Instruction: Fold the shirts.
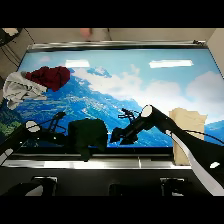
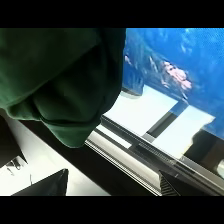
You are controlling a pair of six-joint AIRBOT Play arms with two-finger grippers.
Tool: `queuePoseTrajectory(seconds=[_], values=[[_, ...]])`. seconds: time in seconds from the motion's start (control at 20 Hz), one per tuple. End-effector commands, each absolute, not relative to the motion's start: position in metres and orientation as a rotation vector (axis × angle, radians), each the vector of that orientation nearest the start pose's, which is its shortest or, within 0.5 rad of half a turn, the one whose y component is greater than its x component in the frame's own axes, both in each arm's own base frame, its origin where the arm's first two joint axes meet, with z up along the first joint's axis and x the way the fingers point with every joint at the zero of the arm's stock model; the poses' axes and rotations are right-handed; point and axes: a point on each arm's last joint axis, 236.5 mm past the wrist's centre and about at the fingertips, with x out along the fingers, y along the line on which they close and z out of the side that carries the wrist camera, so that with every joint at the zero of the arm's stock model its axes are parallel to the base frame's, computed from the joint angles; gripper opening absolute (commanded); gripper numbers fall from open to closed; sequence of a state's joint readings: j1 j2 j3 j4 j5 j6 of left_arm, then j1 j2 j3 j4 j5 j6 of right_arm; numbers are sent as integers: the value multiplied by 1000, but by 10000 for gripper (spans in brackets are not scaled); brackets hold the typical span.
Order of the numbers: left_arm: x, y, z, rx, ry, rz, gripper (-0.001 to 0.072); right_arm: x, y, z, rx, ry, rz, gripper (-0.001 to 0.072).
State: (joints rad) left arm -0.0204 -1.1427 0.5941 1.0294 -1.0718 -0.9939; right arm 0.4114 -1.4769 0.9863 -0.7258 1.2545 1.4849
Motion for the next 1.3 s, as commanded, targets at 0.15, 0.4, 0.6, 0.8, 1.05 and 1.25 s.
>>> queuePoseTrajectory(seconds=[0.15, 0.4, 0.6, 0.8, 1.05, 1.25], values=[[230, -117, -94, -111, 1468, -658, 27, 213, 338, -64, 500, 1781, 753, 706], [218, -122, -89, -137, 1507, -696, 27, 231, 377, -79, 557, 1635, 703, 583], [234, -123, -70, -150, 1441, -663, 26, 234, 360, -71, 486, 1636, 739, 47], [308, -109, 57, -130, 1063, -552, 26, 295, 262, -7, 127, 1416, 673, 47], [309, -93, 348, -125, 335, -425, 27, 362, 119, 287, -37, 559, 364, 47], [228, -117, 497, -167, -66, -534, 26, 277, 105, 458, 92, 60, 397, 47]])
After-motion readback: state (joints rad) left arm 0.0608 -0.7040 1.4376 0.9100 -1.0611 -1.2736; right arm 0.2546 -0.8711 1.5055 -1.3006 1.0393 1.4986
